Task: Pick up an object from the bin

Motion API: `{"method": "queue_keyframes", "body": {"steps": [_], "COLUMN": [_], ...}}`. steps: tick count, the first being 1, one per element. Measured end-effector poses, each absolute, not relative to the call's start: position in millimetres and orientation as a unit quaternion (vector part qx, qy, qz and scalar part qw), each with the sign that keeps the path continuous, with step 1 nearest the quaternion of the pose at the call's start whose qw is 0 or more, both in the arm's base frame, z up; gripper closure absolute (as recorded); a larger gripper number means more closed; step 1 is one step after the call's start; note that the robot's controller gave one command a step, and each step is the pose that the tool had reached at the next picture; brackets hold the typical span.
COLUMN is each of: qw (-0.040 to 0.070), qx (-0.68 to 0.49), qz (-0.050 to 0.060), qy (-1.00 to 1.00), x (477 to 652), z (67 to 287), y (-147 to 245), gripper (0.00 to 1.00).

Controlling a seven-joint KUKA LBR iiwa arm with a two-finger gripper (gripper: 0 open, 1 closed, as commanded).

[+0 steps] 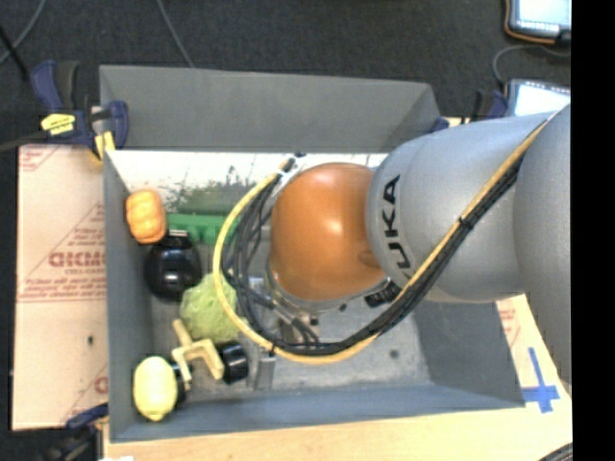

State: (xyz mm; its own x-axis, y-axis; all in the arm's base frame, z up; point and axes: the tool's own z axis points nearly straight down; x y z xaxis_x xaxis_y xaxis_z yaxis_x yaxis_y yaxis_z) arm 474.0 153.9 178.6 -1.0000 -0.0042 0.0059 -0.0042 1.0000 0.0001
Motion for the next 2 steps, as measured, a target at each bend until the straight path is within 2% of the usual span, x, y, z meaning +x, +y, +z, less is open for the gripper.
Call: {"method": "queue_keyframes", "body": {"steps": [1,2], "qw": [-0.001,-0.002], "qx": [0.0,0.044], "qz": [-0.001,0.0], "qy": [-1.0,-0.999], "x": [476.0,489.4], "z": [182,147], "y": [153,188], "gripper": [0.0,0.0]}}
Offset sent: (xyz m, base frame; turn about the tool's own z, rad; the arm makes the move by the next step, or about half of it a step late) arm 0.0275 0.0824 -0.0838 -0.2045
